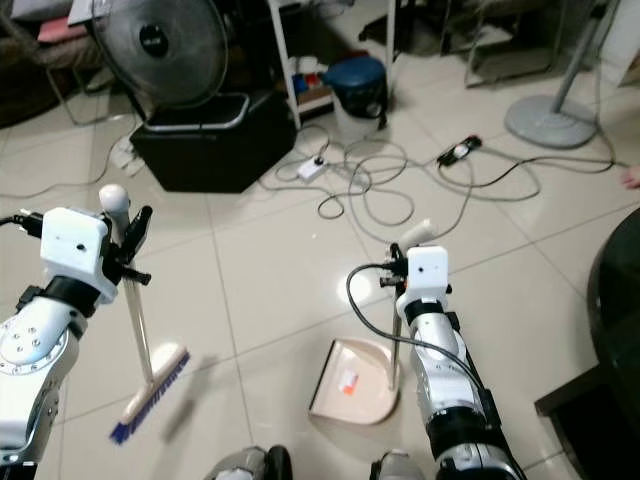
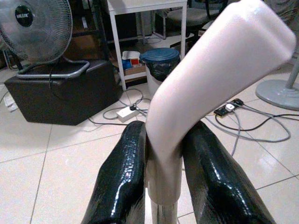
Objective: Sweep floor
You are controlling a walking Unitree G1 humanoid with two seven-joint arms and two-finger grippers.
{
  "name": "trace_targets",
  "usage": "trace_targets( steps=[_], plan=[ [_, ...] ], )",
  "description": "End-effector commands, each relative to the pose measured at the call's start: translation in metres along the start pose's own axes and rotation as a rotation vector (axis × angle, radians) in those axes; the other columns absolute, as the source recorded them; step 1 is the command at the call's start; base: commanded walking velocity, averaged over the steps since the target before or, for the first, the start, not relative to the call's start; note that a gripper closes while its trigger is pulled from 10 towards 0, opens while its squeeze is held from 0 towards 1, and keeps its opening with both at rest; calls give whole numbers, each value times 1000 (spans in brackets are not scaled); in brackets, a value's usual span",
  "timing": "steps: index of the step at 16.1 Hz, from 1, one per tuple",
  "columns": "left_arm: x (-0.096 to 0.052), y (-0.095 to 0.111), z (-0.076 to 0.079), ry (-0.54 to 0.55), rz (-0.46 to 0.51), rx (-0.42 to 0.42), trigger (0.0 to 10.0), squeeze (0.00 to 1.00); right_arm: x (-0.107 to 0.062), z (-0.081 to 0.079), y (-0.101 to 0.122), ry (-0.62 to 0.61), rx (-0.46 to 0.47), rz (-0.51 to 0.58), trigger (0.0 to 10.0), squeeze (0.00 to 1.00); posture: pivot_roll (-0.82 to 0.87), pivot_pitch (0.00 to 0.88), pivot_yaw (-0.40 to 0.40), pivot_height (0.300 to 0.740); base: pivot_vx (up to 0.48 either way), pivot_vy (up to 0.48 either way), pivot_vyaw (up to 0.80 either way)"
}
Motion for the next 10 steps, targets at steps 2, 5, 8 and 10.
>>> trace_targets(
  steps=[2, 5, 8, 10],
  plan=[
    [1, 8, -10, 15, 22, 30, 10000, 0, 3, -5, 5, 22, 2, 26, 10000, 0, 98, 184, 179, 740, 0, 0, 0],
    [1, 9, -4, 13, 26, 20, 10000, 0, -4, -8, 1, 50, -61, 42, 10000, 0, 94, 181, 169, 740, 0, 0, 0],
    [-1, 8, -3, 10, 23, 11, 10000, 0, -12, -16, -4, 87, -89, 60, 10000, 1000, 91, 175, 163, 740, 0, 0, 0],
    [-1, 8, -2, 9, 23, 8, 10000, 0, -13, -14, -4, 76, -88, 67, 10000, 1000, 87, 174, 164, 740, 0, 0, 0]
  ],
)
Point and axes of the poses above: a point about 5 cm out from each wrist's last joint towards the gripper, its own x axis pointing out of the wrist towards the gripper, its own y axis along the axis of the wrist's last joint, z = x × y, the point moved 5 cm from there along x, pointing out of the wrist towards the gripper, and after that the axes turned 4 degrees about x, right-handed, at the moved point
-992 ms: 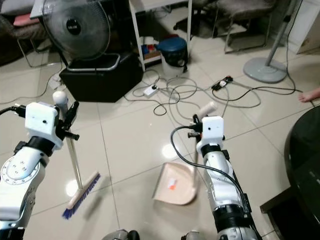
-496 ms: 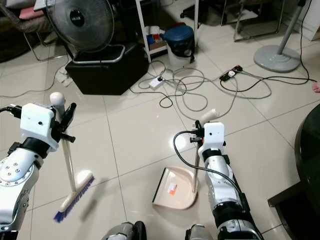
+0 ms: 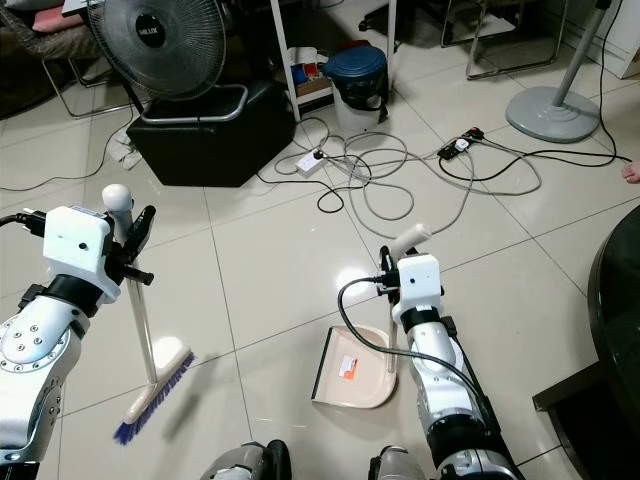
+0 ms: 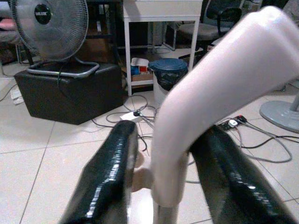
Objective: Sweep floor
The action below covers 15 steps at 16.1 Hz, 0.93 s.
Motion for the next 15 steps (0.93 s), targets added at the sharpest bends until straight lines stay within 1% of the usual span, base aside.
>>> trace_targets(
  steps=[1, 4, 6, 7, 8, 10, 12, 13, 15],
  plan=[
    [-2, 7, -4, 11, 23, 20, 10000, 0, -3, -3, -1, 3, -5, 14, 10000, 1000, 86, 172, 164, 740, 0, 0, 0],
    [-2, 9, 0, 3, 28, 12, 10000, 0, -7, 1, -3, -22, -14, 20, 10000, 1000, 84, 171, 164, 740, 0, 0, 0],
    [-3, 10, 3, -13, 35, 12, 10000, 0, -8, 12, -7, -108, 38, 8, 10000, 1000, 87, 171, 170, 740, 0, 0, 0],
    [-3, 10, 3, -16, 36, 13, 10000, 0, -8, 15, -7, -127, 53, 8, 10000, 1000, 88, 172, 172, 740, 0, 0, 0],
    [-3, 11, 3, -18, 37, 15, 10000, 0, -6, 19, -5, -146, 74, 13, 10000, 1000, 93, 174, 176, 740, 0, 0, 0],
    [-3, 11, 2, -19, 39, 17, 10000, 0, -3, 21, -3, -151, 80, 20, 10000, 1000, 96, 175, 178, 740, 0, 0, 0],
    [-4, 12, -1, -19, 40, 22, 10000, 0, 5, 23, 3, -152, 88, 30, 10000, 1000, 99, 177, 180, 740, 0, 0, 0],
    [-5, 12, -2, -20, 39, 25, 10000, 0, 8, 25, 5, -171, 108, 32, 10000, 1000, 101, 179, 182, 740, 0, 0, 0],
    [-5, 12, -3, -21, 37, 26, 10000, 0, 10, 27, 6, -188, 125, 29, 10000, 1000, 104, 182, 184, 740, 0, 0, 0]
  ],
)
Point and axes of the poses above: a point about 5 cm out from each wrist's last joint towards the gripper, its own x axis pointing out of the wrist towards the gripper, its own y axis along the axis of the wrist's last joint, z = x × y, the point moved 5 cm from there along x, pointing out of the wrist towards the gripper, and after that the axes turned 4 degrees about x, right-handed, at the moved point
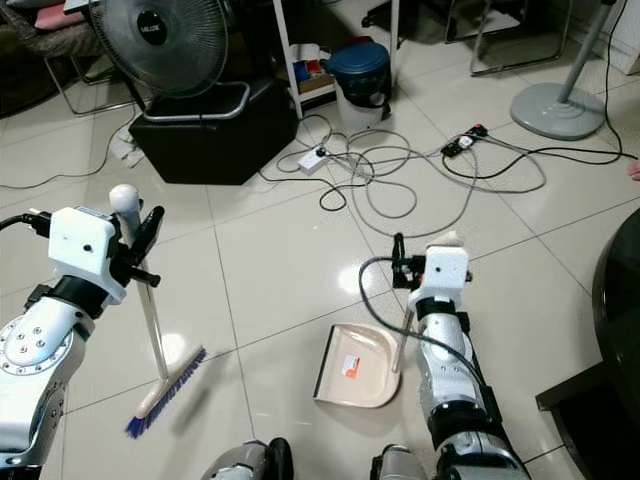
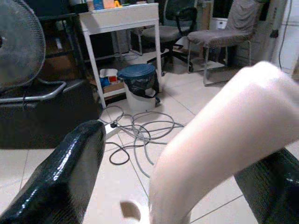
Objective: Sweep floor
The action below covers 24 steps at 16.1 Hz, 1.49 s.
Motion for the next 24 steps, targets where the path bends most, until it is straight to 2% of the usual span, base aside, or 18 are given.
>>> trace_targets(
  steps=[1, 2, 3, 4, 8, 12, 24],
  plan=[
    [-5, 6, -10, 18, 11, 39, 10000, 0, 0, -1, -8, -18, 22, -43, 10000, 1000, 109, 183, 186, 740, 0, 0, 0],
    [-6, 6, -11, 14, 9, 42, 10000, 0, 2, 2, -15, -29, 16, -94, 10000, 1000, 113, 185, 190, 740, 0, 0, 0],
    [-6, 6, -11, 12, 8, 43, 10000, 0, 2, 2, -17, -26, 18, -110, 10000, 937, 117, 187, 192, 740, 0, 0, 0],
    [-6, 6, -12, 10, 8, 45, 10000, 0, 2, 2, -18, -24, 19, -118, 10000, 0, 119, 188, 192, 740, 0, 0, 0],
    [-6, 7, -14, 7, 8, 49, 10000, 0, 3, 4, -21, -27, -1, -134, 10000, 0, 122, 190, 194, 740, 0, 0, 0],
    [-7, 7, -13, 9, 10, 42, 10000, 0, 5, 3, -16, -24, -76, -105, 10000, 0, 120, 190, 187, 740, 0, 0, 0],
    [-8, 8, -14, 12, 16, 36, 10000, 0, -2, -5, -15, -68, -94, -55, 10000, 0, 124, 188, 180, 740, 0, 0, 0]
  ],
)
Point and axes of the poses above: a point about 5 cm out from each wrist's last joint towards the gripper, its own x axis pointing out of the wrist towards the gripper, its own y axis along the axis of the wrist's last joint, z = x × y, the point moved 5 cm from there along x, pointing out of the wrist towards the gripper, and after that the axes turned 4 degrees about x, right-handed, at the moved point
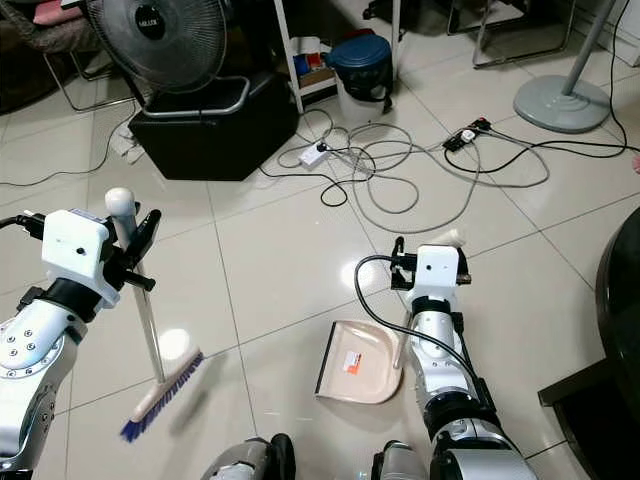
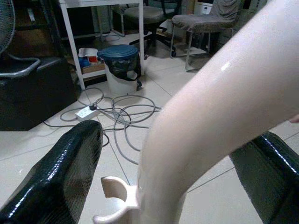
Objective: Sweep floor
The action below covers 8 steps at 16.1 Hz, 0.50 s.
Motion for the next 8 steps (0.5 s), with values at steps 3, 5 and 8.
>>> trace_targets(
  steps=[3, 5, 8],
  plan=[
    [-4, 9, -12, 29, 22, 40, 10000, 0, -3, -6, -1, 11, 2, 4, 5843, 0, 124, 190, 179, 740, 0, 0, 0],
    [-4, 9, -12, 29, 22, 39, 10000, 0, -2, -4, -2, 8, 5, 1, 2941, 0, 124, 190, 178, 740, 0, 0, 0],
    [-4, 9, -12, 28, 23, 39, 10000, 0, -2, -4, -1, 8, 8, 4, 0, 0, 123, 189, 180, 740, 0, 0, 0]
  ],
)
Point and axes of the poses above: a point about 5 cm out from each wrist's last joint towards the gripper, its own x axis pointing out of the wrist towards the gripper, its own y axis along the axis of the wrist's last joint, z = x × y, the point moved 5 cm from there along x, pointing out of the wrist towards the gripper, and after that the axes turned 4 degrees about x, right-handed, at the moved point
